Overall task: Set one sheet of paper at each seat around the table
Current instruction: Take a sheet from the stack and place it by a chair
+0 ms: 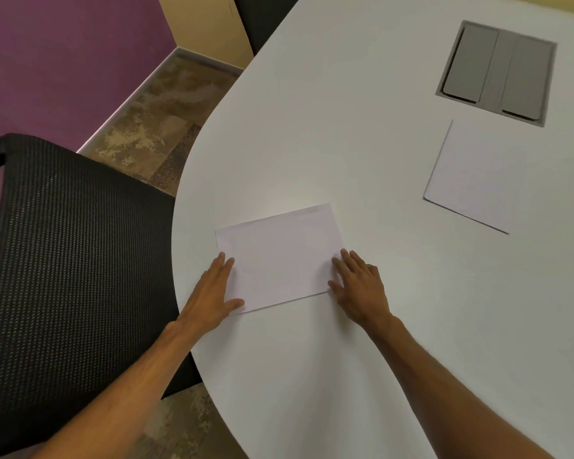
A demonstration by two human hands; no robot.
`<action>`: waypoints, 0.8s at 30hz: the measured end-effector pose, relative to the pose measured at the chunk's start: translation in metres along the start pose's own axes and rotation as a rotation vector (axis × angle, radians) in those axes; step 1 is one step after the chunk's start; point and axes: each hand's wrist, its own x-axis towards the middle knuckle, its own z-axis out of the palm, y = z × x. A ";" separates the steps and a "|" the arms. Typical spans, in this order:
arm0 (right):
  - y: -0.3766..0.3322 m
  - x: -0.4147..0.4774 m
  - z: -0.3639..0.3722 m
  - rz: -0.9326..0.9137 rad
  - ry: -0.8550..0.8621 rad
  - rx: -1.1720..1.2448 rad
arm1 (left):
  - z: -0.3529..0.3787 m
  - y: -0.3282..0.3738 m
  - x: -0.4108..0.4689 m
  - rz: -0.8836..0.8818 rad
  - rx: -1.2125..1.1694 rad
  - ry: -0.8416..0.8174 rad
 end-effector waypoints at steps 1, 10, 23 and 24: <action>0.000 -0.003 -0.002 0.017 0.011 0.021 | 0.000 0.006 -0.001 0.017 0.005 0.017; 0.020 -0.036 -0.034 0.139 0.135 0.133 | 0.015 0.081 -0.002 0.248 -0.010 0.104; 0.118 -0.079 -0.083 0.256 0.264 0.024 | 0.057 0.239 0.039 0.373 0.144 0.127; 0.129 -0.080 -0.086 0.268 0.261 0.021 | 0.060 0.252 0.045 0.386 0.170 0.115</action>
